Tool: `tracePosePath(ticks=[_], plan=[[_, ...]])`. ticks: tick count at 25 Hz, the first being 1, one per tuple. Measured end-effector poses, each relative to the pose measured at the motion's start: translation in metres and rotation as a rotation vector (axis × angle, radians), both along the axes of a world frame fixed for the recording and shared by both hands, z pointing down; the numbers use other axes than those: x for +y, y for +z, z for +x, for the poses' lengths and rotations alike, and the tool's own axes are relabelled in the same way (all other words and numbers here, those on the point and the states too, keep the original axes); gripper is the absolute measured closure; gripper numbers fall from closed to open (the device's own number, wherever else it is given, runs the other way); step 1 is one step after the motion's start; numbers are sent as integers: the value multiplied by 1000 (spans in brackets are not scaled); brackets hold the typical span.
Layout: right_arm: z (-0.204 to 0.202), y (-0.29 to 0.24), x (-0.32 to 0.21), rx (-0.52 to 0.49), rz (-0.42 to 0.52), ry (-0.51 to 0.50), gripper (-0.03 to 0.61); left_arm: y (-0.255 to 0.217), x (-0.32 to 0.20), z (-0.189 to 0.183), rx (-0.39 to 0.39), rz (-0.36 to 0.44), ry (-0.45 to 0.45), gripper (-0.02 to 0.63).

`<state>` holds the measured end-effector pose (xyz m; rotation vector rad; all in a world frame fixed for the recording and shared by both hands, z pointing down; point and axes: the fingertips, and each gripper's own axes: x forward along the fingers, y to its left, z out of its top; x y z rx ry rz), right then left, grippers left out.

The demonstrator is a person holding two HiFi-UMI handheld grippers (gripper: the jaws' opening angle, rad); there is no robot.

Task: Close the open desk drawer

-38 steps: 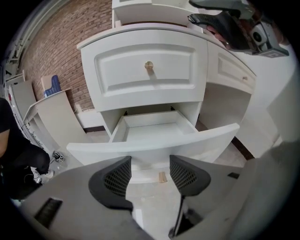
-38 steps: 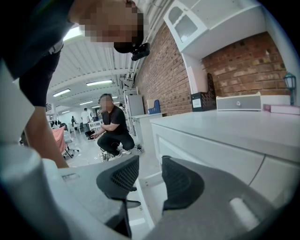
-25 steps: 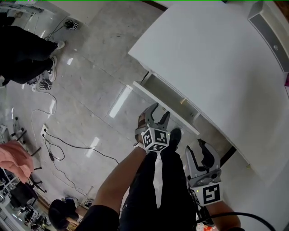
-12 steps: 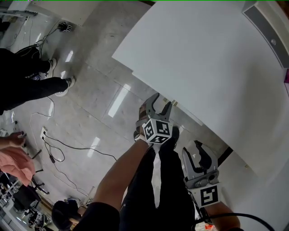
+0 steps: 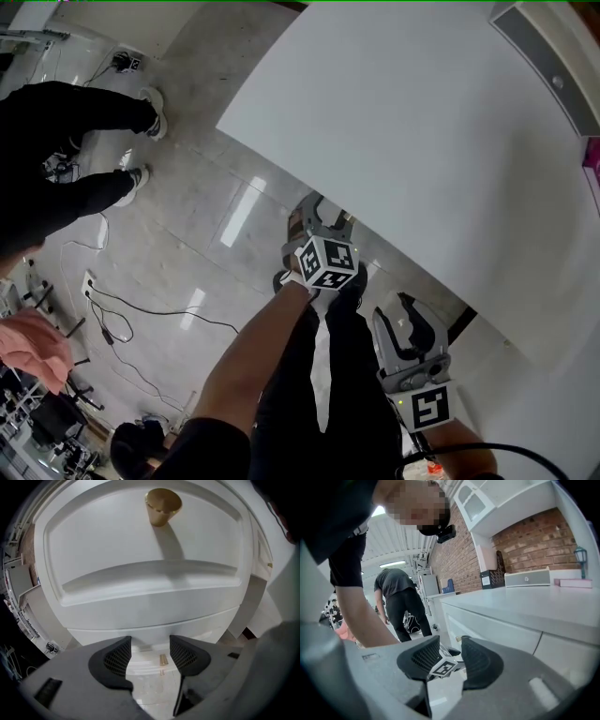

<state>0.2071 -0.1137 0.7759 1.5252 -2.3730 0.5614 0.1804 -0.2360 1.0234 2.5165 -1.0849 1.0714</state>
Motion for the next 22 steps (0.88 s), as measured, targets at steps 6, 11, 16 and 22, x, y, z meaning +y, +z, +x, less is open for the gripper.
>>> tracePosePath(ticks=[6,11,16,22], plan=[[4,-16,-3,27,64,18,433,-13,11,-26,8,-36,-70,359],[-7,-48,-22,41,126,13,434,-74,24,-84,68,-17,-160,359],[-21,-116,-44,63,188,13,436,-191,13,-152,182,58,-323,359],[-31,-214,-100,60,327,22,437,-365,-24,-193,276,288,-317,359]])
